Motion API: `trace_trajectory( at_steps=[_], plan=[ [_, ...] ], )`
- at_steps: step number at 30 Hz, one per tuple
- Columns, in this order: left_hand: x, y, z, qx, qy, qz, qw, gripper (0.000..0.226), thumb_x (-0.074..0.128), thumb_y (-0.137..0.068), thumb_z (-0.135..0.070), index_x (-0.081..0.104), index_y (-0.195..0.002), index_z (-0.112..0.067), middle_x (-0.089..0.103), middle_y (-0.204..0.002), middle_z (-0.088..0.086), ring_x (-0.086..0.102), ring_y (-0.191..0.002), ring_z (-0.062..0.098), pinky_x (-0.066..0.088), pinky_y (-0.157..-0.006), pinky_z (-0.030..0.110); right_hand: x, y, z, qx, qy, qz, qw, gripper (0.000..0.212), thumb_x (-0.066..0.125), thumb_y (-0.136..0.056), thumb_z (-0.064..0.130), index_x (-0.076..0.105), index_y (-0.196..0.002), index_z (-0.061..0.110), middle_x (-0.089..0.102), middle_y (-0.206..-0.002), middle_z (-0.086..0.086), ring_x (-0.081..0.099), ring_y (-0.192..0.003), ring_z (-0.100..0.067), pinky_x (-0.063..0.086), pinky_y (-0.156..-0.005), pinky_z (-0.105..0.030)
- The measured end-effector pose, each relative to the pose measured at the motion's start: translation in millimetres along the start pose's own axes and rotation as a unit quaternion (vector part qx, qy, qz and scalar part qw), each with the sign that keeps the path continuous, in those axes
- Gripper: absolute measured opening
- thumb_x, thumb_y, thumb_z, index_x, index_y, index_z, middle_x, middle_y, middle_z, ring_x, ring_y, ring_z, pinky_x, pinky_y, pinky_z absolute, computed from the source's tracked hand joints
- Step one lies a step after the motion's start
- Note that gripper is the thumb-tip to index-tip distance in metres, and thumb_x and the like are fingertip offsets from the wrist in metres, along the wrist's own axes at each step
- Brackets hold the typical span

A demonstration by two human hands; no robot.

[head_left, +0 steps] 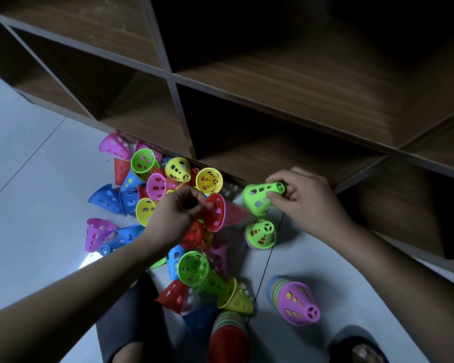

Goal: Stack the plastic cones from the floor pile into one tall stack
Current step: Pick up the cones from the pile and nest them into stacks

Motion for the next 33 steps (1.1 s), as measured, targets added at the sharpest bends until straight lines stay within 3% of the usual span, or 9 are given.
trace_trajectory(
  at_steps=[3,7,11,15,18,20,23,28,33],
  plan=[
    [-1.9,1.3,-6.6,-0.002,0.062,-0.019,0.998,0.013,0.075,-0.094,-0.015,0.069,-0.101,-0.006,0.079,-0.092,0.007,0.076,-0.086,0.019,0.061,-0.078,0.032,-21.1,25.5,12.9,0.008,-0.002,-0.015,1.000,0.019,0.080,-0.086,0.023,0.076,-0.104,0.028,0.056,-0.086,0.012,0.060,-0.069,-0.009,0.044,-0.068,-0.014],
    [1.3,5.1,-16.0,0.002,0.106,-0.045,0.993,0.011,0.073,-0.095,-0.011,0.066,-0.100,-0.003,0.073,-0.079,-0.002,0.066,-0.065,0.002,0.051,-0.059,0.013,-31.8,47.3,20.3,0.008,-0.004,-0.010,1.000,0.019,0.078,-0.089,0.022,0.075,-0.107,0.028,0.059,-0.094,0.009,0.063,-0.075,-0.011,0.048,-0.071,-0.018],
    [12.4,10.5,-29.1,0.025,0.112,-0.026,0.993,0.019,0.077,-0.093,-0.008,0.061,-0.100,0.000,0.074,-0.088,0.005,0.072,-0.076,0.009,0.054,-0.063,0.018,-18.4,60.9,18.4,0.004,-0.010,0.039,0.999,0.021,0.078,-0.089,0.024,0.074,-0.109,0.028,0.058,-0.098,0.009,0.065,-0.080,-0.008,0.051,-0.074,-0.021],
    [32.5,16.3,-36.8,0.050,0.086,0.010,0.995,0.026,0.083,-0.089,-0.010,0.060,-0.098,0.000,0.073,-0.104,0.023,0.076,-0.097,0.038,0.064,-0.082,0.049,-0.5,67.9,-2.5,0.043,-0.021,0.087,0.995,0.036,0.077,-0.090,0.042,0.071,-0.123,0.030,0.064,-0.108,0.016,0.065,-0.099,-0.002,0.055,-0.086,-0.027],
    [46.4,22.1,-41.0,0.079,0.040,0.032,0.996,0.023,0.083,-0.090,-0.012,0.061,-0.097,-0.005,0.076,-0.093,0.013,0.078,-0.084,0.027,0.062,-0.072,0.039,-4.5,72.1,-11.8,0.093,-0.062,0.071,0.991,0.038,0.065,-0.094,0.057,0.069,-0.125,0.035,0.068,-0.119,0.021,0.060,-0.115,0.005,0.047,-0.094,-0.017],
    [53.9,26.7,-46.4,0.115,-0.015,0.032,0.993,0.023,0.083,-0.091,-0.021,0.062,-0.096,-0.014,0.075,-0.083,0.005,0.073,-0.068,0.023,0.056,-0.059,0.036,-3.0,76.3,-11.2,0.132,-0.148,0.071,0.978,0.041,0.061,-0.090,0.064,0.069,-0.121,0.039,0.069,-0.114,0.027,0.062,-0.112,0.007,0.045,-0.089,-0.011],
    [62.6,31.3,-62.2,0.234,-0.147,0.008,0.961,0.022,0.082,-0.092,-0.029,0.062,-0.096,-0.024,0.069,-0.085,-0.007,0.069,-0.070,0.016,0.058,-0.061,0.040,1.8,79.7,-7.4,0.151,-0.189,0.072,0.968,0.043,0.069,-0.086,0.062,0.068,-0.122,0.038,0.069,-0.106,0.023,0.065,-0.102,0.001,0.047,-0.083,-0.013],
    [83.0,44.3,-84.2,0.381,-0.255,0.028,0.888,0.022,0.083,-0.090,-0.011,0.064,-0.098,-0.017,0.059,-0.101,-0.008,0.059,-0.085,0.008,0.046,-0.070,0.017,-9.0,79.6,0.6,0.135,-0.195,0.023,0.971,0.038,0.081,-0.089,0.033,0.065,-0.122,0.043,0.070,-0.109,0.018,0.065,-0.095,-0.008,0.054,-0.082,-0.031],
    [96.5,46.4,-78.6,0.455,-0.317,0.042,0.831,0.006,0.069,-0.101,-0.014,0.064,-0.097,-0.015,0.058,-0.102,0.001,0.058,-0.085,0.019,0.046,-0.069,0.030,-8.4,82.8,7.8,0.068,-0.107,0.074,0.989,0.047,0.080,-0.086,0.021,0.058,-0.126,0.032,0.066,-0.117,0.016,0.063,-0.107,-0.008,0.053,-0.090,-0.029]
  ],
)
Point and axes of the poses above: each hand's wrist, its own y-axis away from the middle knuckle, its own x-axis out of the palm, z = x × y, the point moved 7 cm from there along -y, towards the middle knuckle
